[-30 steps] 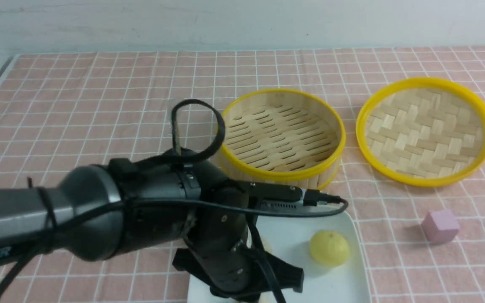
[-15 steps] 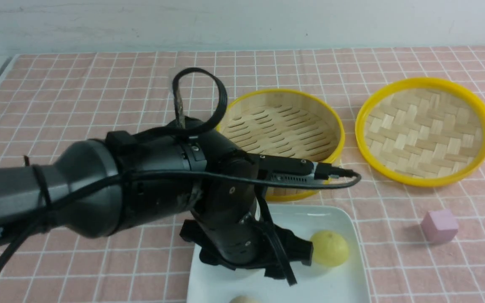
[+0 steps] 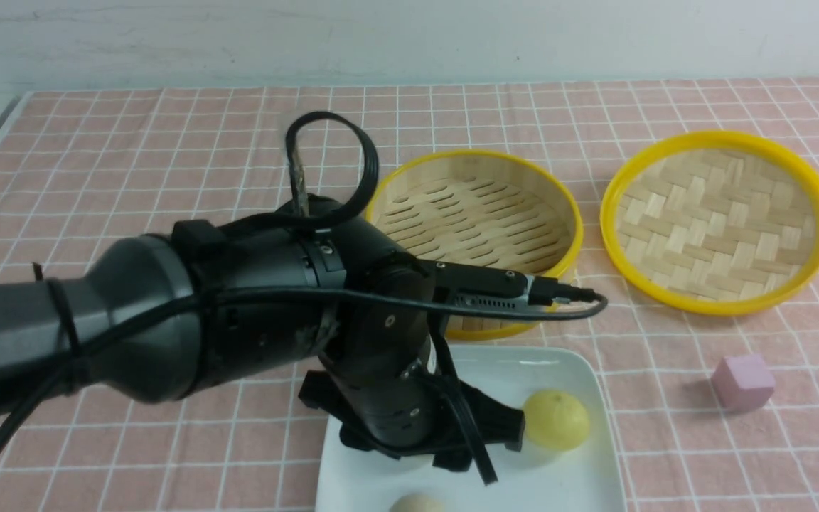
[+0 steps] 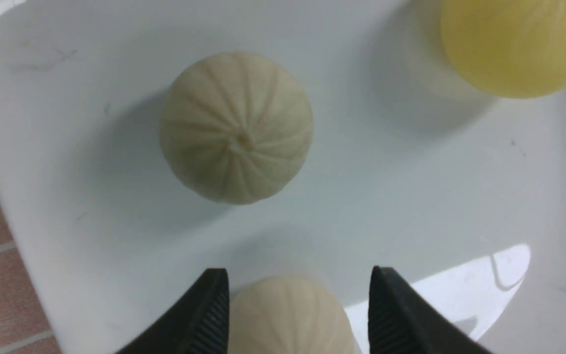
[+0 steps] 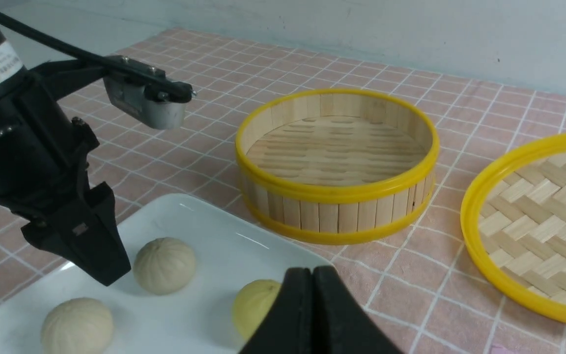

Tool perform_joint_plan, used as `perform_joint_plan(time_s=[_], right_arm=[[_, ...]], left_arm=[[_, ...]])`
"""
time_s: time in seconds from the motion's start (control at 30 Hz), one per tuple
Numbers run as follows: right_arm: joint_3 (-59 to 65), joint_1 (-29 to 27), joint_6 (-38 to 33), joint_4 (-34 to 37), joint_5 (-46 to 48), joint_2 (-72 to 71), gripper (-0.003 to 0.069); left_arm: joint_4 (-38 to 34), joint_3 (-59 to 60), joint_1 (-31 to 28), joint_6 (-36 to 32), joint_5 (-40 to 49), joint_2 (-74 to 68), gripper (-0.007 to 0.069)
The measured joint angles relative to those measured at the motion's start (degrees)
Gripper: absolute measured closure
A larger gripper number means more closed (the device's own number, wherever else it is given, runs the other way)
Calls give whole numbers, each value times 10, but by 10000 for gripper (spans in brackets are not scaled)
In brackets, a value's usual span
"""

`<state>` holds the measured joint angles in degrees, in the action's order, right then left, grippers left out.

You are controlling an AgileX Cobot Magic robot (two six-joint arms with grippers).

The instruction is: Put the steamed buns into the plate on the pink tablecloth.

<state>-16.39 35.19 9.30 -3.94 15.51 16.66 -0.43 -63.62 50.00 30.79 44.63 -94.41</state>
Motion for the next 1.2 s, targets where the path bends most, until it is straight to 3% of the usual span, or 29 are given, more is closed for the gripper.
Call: perform_joint_plan(time_s=[0.27, 0.43, 0.57, 0.63, 1.0, 1.2], right_arm=[[0, 0, 0, 1, 0, 0, 659], [11, -1, 0, 0, 4, -24, 657], [50, -45, 0, 0, 0, -68, 655], [89, -101, 0, 0, 10, -102, 654], [171, -282, 0, -28, 69, -172, 647], [171, -309, 0, -28, 69, -172, 642]], left_arm=[[4, 0, 0, 0, 0, 0, 340], [9, 0, 0, 0, 1, 0, 480], [12, 0, 0, 0, 6, 1, 554], [20, 0, 0, 0, 10, 4, 594], [64, 0, 0, 0, 2, 70, 611], [99, 0, 0, 0, 17, 138, 609]])
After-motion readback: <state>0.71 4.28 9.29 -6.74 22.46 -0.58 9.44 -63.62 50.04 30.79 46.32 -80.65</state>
